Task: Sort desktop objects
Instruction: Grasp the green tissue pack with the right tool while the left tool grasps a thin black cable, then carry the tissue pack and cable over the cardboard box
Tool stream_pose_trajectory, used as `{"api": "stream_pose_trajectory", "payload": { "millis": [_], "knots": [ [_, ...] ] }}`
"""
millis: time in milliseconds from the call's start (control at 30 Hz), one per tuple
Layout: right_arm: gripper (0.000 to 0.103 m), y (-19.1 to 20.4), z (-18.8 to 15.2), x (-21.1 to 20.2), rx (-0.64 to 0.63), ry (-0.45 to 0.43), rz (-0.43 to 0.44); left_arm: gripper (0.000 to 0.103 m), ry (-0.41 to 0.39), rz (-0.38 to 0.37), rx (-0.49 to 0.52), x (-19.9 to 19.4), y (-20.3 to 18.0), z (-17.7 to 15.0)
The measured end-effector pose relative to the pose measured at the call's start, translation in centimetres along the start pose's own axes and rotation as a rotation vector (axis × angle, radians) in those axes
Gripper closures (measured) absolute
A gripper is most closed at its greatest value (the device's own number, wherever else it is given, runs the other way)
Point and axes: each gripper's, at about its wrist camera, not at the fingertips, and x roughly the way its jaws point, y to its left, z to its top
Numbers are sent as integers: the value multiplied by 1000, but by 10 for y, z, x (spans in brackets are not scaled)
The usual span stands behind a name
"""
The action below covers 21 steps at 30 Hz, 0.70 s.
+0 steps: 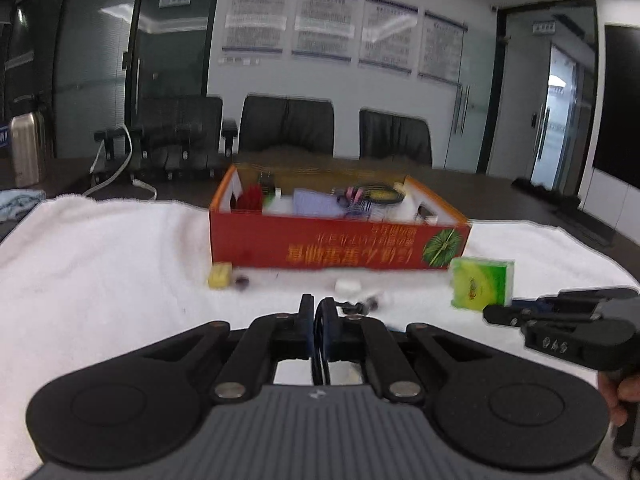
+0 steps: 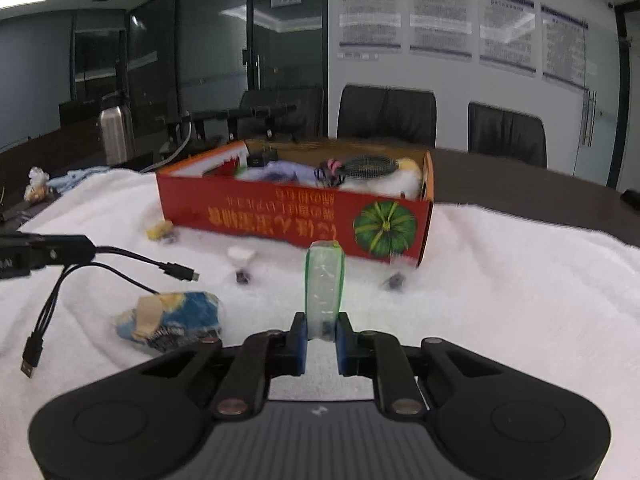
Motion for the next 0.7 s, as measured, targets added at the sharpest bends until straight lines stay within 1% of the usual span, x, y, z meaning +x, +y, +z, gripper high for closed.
{"api": "stream_pose_trajectory", "payload": {
  "millis": [100,233,300,433,567,633,667,700],
  "knots": [
    [91,5,4,-14,-12,-38,7,99,-36,-2,3,-14,-2,7],
    [91,10,9,-34,-28,-91,17,99,-57,-8,-2,-20,-2,15],
    [91,10,15,-40,-47,-105,16,100,-77,-10,1,-21,-1,24],
    [91,3,39,-43,-63,-121,30,100,-110,-26,39,-15,-1,58],
    [91,-8,72,-28,-81,-140,40,100,-136,-33,77,3,-7,92],
    [91,-16,88,-13,-101,-170,65,100,-151,-32,90,16,-13,108],
    [91,-22,94,-3,-113,-188,90,100,-156,-34,95,22,-14,115],
    [90,-29,100,9,-124,-213,142,100,-159,-37,95,29,-14,123]
  ]
}}
